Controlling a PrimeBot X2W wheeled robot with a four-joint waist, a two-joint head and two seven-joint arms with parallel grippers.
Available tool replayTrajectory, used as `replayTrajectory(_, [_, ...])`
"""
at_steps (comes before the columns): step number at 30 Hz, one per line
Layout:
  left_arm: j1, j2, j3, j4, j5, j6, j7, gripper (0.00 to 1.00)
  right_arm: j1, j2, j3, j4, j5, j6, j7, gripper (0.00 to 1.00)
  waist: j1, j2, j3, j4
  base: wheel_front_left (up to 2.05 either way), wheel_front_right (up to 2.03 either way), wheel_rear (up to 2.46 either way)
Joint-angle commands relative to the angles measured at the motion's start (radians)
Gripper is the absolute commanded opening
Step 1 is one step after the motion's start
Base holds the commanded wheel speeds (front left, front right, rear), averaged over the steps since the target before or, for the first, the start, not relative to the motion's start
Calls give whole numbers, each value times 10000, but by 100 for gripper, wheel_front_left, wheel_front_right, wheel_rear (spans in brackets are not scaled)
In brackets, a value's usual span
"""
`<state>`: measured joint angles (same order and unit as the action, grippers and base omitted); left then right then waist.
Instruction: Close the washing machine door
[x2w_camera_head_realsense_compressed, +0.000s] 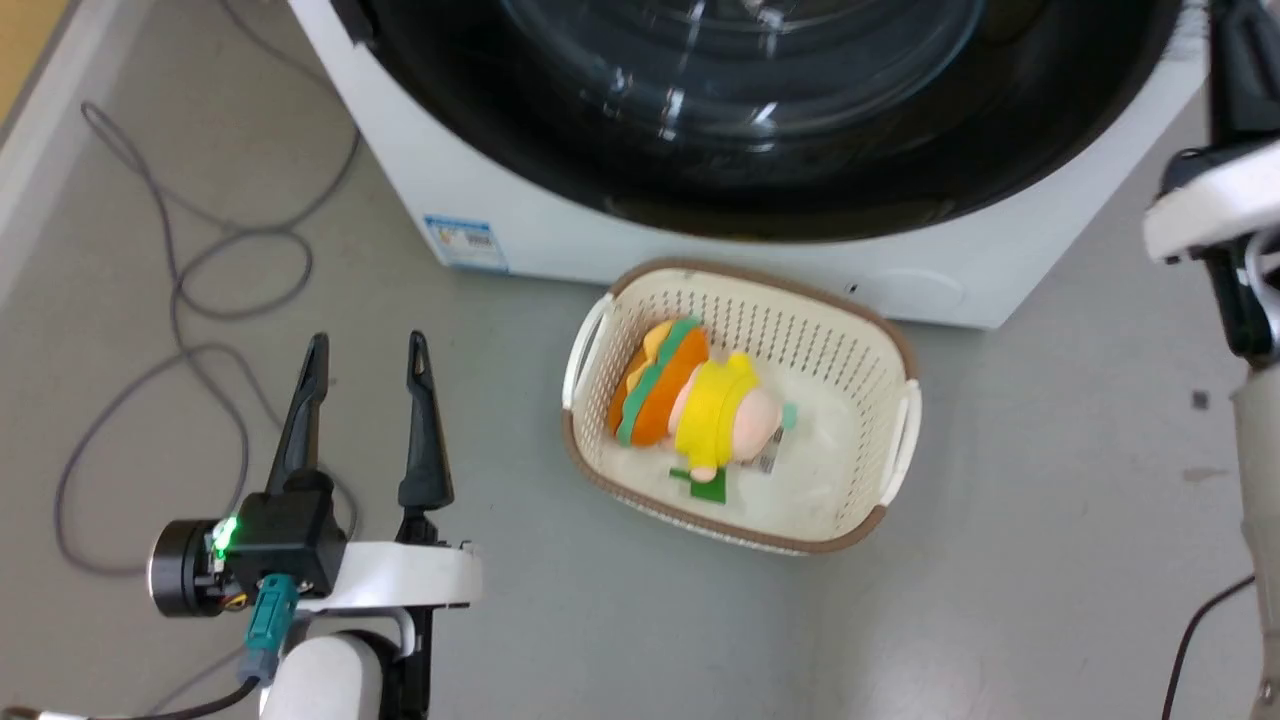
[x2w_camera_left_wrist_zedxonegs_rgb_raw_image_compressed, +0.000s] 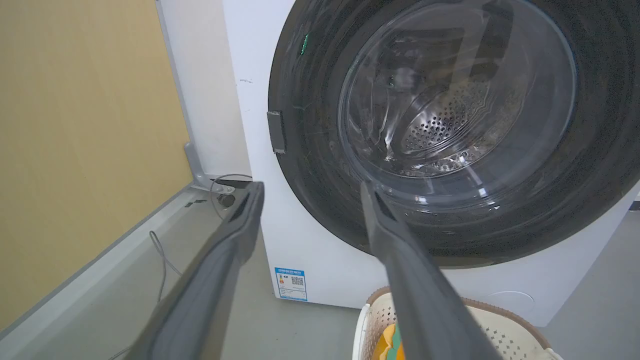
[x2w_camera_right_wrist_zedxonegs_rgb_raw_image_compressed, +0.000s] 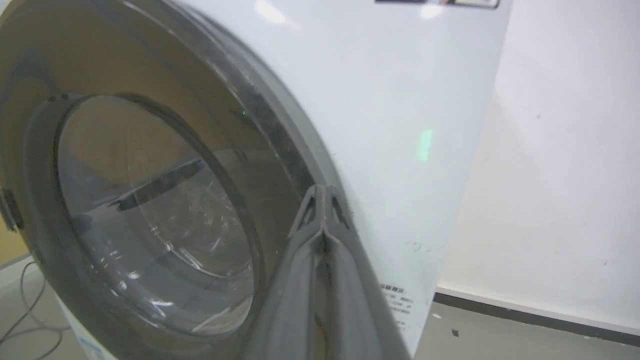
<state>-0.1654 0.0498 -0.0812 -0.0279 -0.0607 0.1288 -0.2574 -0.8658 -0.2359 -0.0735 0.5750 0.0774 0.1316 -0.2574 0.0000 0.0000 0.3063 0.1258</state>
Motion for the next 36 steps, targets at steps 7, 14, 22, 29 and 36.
replayTrajectory(7, [412, 29, 273, 62, 242, -114, -44, 100, 1820, 634, -609, -3389, -246, -9, -43, 0, 0, 0, -982, -443, 0, 0, 0])
replayTrajectory(14, [946, 77, 448, 185, 334, -194, -44, 100, 3808, 1197, -446, -5344, -425, -9, -43, 0, 0, 0, -1897, -732, 0, 0, 0])
replayTrajectory(22, [1570, 118, 516, 306, 401, -276, -44, 100, 5978, 1641, 249, -5114, -120, -9, -43, 0, 0, 0, -2729, -898, 0, 0, 0])
replayTrajectory(29, [1951, 183, 509, 384, 452, -349, -44, 100, 7532, 1840, 202, -4706, 269, -9, -43, 0, 0, 0, -3061, -931, 0, 0, 0])
replayTrajectory(36, [2168, 191, 470, 504, 406, -457, -44, 100, 8409, 1854, 443, -4661, 993, -9, -43, 100, 0, 0, -3156, -1001, 0, 0, 0])
